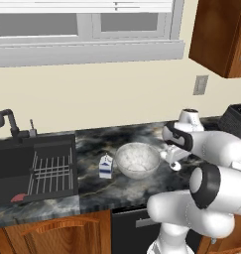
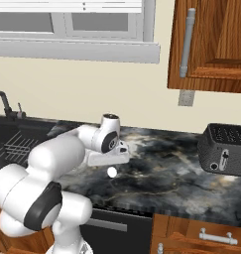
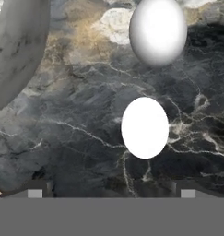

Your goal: Gather the eggs and milk located in the vicinity of the sink area and place them right next to the bowl.

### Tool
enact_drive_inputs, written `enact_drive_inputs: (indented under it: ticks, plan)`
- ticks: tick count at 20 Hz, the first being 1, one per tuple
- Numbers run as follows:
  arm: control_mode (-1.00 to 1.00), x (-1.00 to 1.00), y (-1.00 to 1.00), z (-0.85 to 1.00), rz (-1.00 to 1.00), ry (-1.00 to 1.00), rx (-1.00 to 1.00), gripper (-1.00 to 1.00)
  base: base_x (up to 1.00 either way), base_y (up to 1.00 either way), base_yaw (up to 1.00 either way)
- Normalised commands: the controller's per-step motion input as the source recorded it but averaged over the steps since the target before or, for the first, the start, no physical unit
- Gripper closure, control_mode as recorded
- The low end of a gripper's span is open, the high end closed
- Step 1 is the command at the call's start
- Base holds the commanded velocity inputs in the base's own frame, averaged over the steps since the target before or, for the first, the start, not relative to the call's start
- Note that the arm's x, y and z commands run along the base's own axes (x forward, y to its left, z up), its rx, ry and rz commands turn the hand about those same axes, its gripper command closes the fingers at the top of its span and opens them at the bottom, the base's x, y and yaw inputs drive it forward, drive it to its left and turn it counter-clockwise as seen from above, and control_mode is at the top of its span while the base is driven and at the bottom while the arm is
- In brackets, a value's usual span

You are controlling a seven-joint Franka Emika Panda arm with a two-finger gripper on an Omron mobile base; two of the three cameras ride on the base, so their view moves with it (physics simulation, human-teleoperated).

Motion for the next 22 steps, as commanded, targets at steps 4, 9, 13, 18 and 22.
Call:
enact_drive_inputs:
  ticks: [4,9,13,18,22]
  plan:
    - [-1.0,0.02,0.0,0.0,0.07,-0.12,0.07,-1.0,0.0,0.0,0.0]
    - [-1.0,0.01,0.0,0.0,0.03,-0.02,0.03,-1.0,0.0,0.0,0.0]
    - [-1.0,0.2,0.0,0.0,0.0,0.01,0.0,-1.0,0.0,0.0,0.0]
    - [-1.0,0.22,0.0,0.0,-0.05,0.0,0.0,-1.0,0.0,0.0,0.0]
    - [-1.0,0.1,0.0,-0.01,-0.09,0.0,0.01,-1.0,0.0,0.0,0.0]
